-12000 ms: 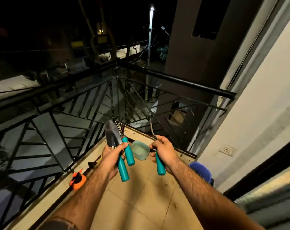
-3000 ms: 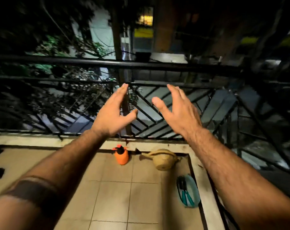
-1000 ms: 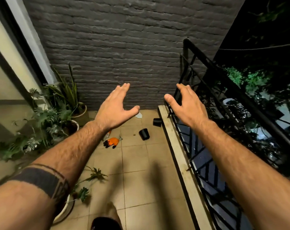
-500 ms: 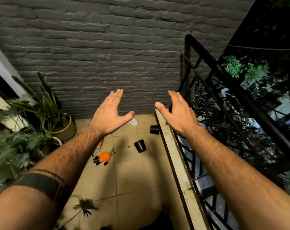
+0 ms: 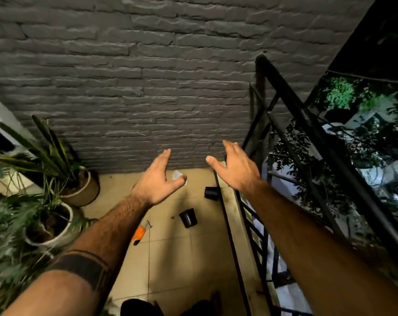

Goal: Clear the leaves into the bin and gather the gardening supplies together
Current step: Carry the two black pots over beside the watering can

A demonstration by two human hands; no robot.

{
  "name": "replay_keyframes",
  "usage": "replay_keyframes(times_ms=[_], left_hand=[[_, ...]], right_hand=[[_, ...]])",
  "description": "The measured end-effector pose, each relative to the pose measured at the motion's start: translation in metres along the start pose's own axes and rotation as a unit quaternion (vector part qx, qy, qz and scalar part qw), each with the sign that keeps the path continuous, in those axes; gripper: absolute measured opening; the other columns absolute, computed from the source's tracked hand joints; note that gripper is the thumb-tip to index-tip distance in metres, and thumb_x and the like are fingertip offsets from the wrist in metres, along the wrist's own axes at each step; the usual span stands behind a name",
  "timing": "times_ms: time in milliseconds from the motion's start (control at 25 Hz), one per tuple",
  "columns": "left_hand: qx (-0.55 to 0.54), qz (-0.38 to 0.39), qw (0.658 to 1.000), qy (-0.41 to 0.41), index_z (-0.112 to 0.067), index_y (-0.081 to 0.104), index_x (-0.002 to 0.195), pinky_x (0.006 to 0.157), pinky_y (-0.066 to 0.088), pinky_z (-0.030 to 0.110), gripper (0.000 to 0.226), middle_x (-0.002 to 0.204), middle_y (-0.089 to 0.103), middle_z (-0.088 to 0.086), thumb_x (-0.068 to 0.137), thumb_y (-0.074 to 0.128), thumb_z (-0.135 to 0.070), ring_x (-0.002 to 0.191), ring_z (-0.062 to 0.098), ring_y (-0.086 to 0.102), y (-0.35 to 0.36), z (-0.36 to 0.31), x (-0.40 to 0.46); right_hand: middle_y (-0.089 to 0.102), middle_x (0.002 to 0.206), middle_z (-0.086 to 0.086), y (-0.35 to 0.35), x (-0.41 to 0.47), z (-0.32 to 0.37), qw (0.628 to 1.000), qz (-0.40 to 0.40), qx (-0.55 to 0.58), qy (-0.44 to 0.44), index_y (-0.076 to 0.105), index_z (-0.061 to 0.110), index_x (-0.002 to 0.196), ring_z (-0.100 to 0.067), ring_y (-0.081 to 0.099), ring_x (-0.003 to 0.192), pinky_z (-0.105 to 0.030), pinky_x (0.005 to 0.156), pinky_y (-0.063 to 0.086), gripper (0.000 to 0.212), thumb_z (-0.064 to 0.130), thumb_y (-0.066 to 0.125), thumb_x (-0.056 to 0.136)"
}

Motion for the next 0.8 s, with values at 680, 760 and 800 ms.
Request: replay_keyframes(times_ms=[680,760,800], left_hand=[[0.009,0.087,0.99,-0.113,-0.02,0.019,0.161,0.118,0.021,0.025,0.094,0.164,0.029,0.002,0.087,0.067,-0.051,0.15,0.016,0.027,0.189,0.087,0.058],[0.002,0.097,0.987,-0.129,-0.022,0.018,0.161,0.119,0.025,0.027,0.094,0.164,0.03,0.002,0.086,0.068,-0.049,0.148,0.016,0.031,0.236,0.124,0.08],[-0.008,0.103,0.985,-0.135,-0.023,0.018,0.161,0.119,0.027,0.03,0.094,0.163,0.031,0.001,0.086,0.069,-0.046,0.147,0.016,0.032,0.261,0.147,0.092]], right_hand=[[0.033,0.161,-0.011,0.164,0.075,-0.186,0.986,0.129,-0.013,0.107,0.026,0.015,0.157,-0.032,0.038,0.144,-0.047,0.111,0.041,0.075,0.052,0.054,0.098],[0.037,0.158,-0.011,0.215,0.096,-0.217,0.985,0.126,0.002,0.116,0.029,0.017,0.155,-0.032,0.04,0.143,-0.046,0.109,0.043,0.073,0.05,0.058,0.096],[0.039,0.156,-0.011,0.245,0.107,-0.232,0.985,0.122,0.012,0.125,0.03,0.018,0.154,-0.032,0.041,0.142,-0.045,0.109,0.043,0.072,0.049,0.059,0.096]])
Point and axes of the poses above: each hand's wrist, its own x-axis towards the middle knuckle, its own y-axis out of the palm, z = x × y, the point moved 4 cm from there along x, towards the middle knuckle
